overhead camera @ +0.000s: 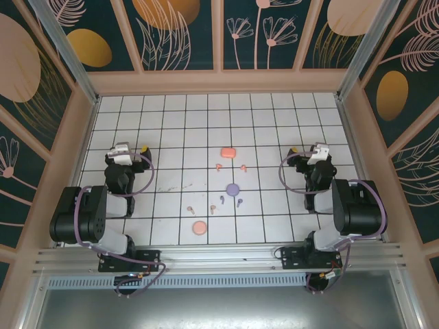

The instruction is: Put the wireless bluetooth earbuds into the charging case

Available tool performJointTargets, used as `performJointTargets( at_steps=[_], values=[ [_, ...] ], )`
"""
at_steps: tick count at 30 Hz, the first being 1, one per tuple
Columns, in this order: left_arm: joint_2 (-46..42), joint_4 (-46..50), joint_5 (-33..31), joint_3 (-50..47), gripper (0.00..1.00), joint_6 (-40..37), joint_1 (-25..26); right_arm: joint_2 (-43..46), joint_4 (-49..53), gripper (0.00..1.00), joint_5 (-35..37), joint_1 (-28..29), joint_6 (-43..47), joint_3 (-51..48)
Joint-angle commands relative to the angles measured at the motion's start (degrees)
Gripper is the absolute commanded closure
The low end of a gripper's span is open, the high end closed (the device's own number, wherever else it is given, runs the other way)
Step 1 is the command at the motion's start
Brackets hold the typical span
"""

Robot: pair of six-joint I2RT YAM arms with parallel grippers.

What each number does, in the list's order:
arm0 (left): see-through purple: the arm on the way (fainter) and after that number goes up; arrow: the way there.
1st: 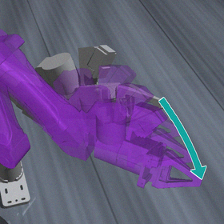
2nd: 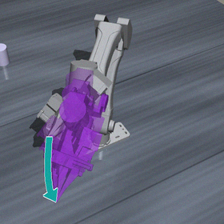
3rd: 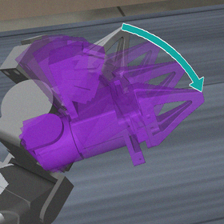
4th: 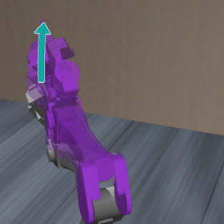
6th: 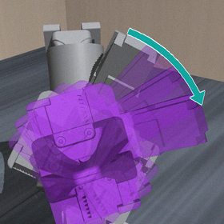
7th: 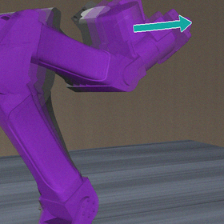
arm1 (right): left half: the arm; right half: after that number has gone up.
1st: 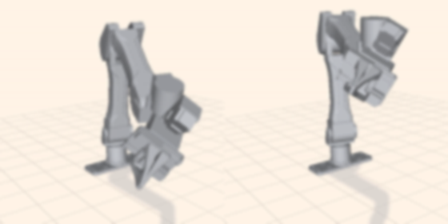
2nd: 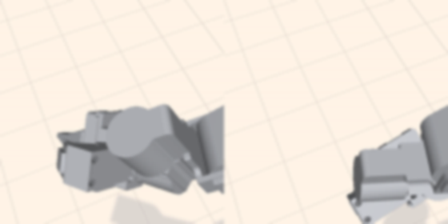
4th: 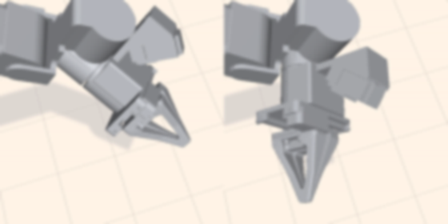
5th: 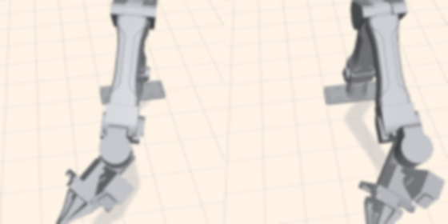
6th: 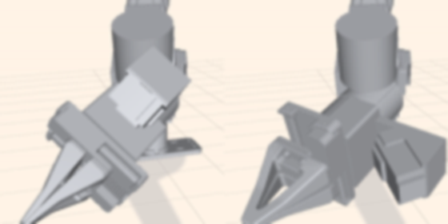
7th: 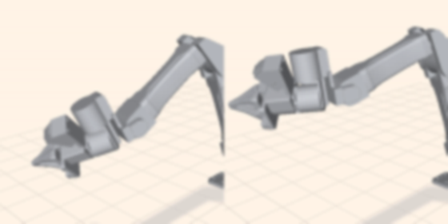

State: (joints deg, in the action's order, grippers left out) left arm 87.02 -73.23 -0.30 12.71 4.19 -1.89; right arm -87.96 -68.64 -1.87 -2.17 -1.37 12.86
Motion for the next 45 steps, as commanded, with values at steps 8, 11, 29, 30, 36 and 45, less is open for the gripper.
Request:
performJointTargets(
  at_steps=[8, 11, 29, 30, 36, 45],
  values=[
    [0.0, -0.7, -0.2, 0.4, 0.01, 0.8, -0.2, -0.2, -1.8, 0.01, -1.2, -0.4, 0.7, 1.1],
    [0.0, -0.7, -0.2, 0.3, 0.01, 0.8, -0.2, -0.3, -1.8, 0.01, -1.2, -0.4, 0.7, 1.0],
    [0.1, 0.4, -1.7, 1.0, 0.01, 0.6, 0.4, -0.2, -1.8, 0.01, -2.3, -0.8, 0.4, 1.1],
    [0.1, 0.5, -1.7, 1.0, 0.01, 0.6, 0.4, -0.2, -1.8, 0.01, -2.3, -0.9, 0.4, 1.1],
    [0.1, 0.5, -1.7, 1.0, 0.02, 0.6, 0.4, -0.2, -1.8, 0.01, -2.5, -1.0, 0.3, 1.1],
    [-8.6, 15.3, -6.8, 4.9, 0.11, 3.1, 0.5, 8.9, 22.3, 0.01, -0.8, -0.8, -0.2, 11.5]
  ],
)
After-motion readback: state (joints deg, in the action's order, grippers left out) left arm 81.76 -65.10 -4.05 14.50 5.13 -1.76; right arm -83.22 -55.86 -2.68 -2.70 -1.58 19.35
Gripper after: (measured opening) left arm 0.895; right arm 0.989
